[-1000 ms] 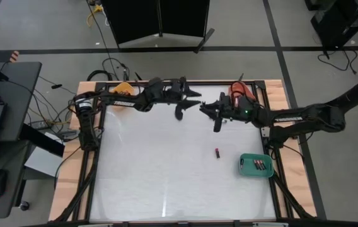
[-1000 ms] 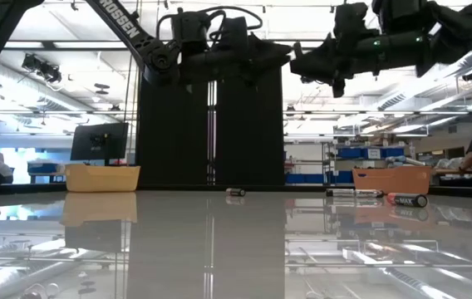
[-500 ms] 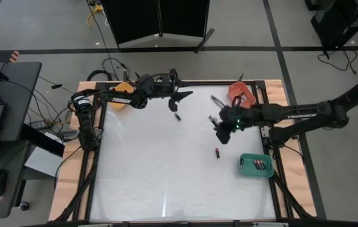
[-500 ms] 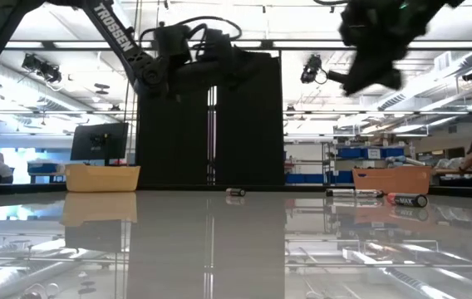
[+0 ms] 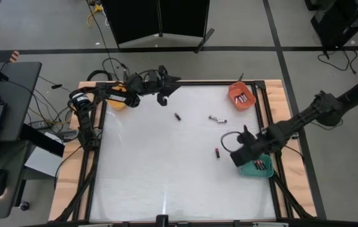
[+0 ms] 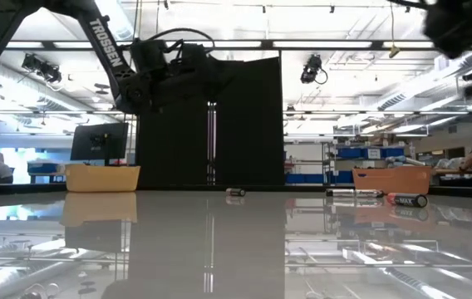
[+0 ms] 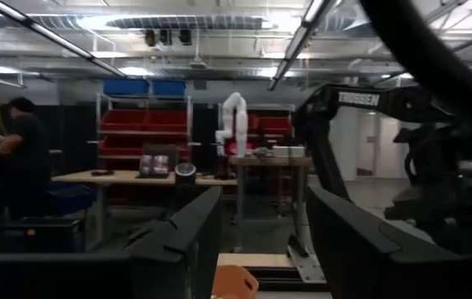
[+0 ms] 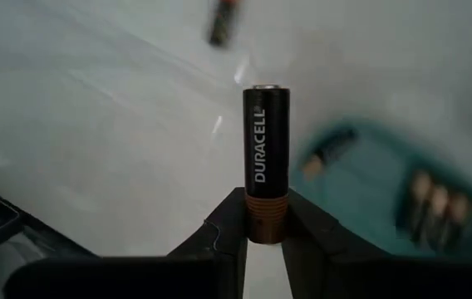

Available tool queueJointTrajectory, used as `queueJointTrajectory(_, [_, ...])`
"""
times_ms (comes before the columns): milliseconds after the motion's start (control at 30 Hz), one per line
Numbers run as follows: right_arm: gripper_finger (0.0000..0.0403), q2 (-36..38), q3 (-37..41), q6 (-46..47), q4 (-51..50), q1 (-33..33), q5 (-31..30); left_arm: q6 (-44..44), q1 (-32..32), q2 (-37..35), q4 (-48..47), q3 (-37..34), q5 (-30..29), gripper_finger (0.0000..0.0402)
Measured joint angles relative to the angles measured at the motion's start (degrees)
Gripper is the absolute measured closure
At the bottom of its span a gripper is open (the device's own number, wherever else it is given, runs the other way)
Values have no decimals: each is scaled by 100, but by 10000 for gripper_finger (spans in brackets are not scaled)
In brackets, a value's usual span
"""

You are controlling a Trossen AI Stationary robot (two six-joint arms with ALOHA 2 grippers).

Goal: Sort batteries
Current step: Put the brown battery into the green bin

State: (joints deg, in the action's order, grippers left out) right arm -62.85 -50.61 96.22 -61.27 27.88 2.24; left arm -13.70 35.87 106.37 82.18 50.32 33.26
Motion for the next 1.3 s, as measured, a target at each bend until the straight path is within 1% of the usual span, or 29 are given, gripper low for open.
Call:
queueJointTrajectory(67, [340,-58,-4,669,-236,349,126,-31,29,0,30,0,114,219])
queueJointTrajectory(167, [340,-231,57,1362,-411,764,536,21,45,0,60,0,119,219])
queueJointTrajectory(267, [340,-338,297,1677,-266,1006,937,93,45,0,122,-1,115,220])
queueJointTrajectory(333, [340,-369,508,1781,-43,1057,1068,101,45,0,113,0,115,220])
queueJointTrajectory(467, [340,-365,911,1832,346,1025,1115,14,45,0,115,0,143,220])
queueJointTrajectory(667, [340,-363,1368,1739,584,837,1264,-4,42,0,115,0,159,220])
queueJointTrajectory(933, [340,-361,1755,1526,882,574,1288,-4,42,0,111,0,157,220])
queueJointTrajectory(1100, [323,-358,1988,1337,1239,385,1346,-4,42,0,108,0,157,220])
queueJointTrajectory(1300, [321,-359,2127,1174,1276,225,1393,-4,42,2,73,0,157,220])
